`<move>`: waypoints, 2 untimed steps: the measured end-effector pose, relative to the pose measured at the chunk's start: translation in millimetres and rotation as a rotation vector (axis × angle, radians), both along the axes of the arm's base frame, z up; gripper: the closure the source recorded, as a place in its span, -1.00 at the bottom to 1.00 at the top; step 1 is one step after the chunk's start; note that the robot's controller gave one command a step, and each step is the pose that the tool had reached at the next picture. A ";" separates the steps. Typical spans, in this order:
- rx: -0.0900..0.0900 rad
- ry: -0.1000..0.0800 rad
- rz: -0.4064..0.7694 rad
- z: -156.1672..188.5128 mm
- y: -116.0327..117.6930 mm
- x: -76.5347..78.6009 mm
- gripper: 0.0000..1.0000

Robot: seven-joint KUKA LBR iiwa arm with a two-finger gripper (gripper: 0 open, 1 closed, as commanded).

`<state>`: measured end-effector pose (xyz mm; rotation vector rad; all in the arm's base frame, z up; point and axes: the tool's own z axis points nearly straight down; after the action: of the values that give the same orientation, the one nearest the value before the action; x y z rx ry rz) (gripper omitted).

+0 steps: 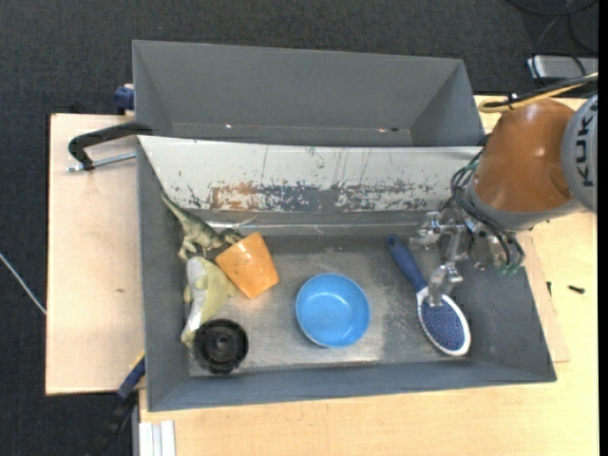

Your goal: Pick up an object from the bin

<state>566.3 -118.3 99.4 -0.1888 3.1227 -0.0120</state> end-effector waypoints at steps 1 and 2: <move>-0.001 -0.002 0.039 0.0 -0.6 0.4 1.00; 0.001 -0.008 0.041 -0.7 0.9 1.4 -1.00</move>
Offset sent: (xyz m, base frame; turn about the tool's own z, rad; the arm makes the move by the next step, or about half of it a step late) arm -0.0199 0.0070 -0.0294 -0.1126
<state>567.7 -117.4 98.7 -0.2517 3.1104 -0.0109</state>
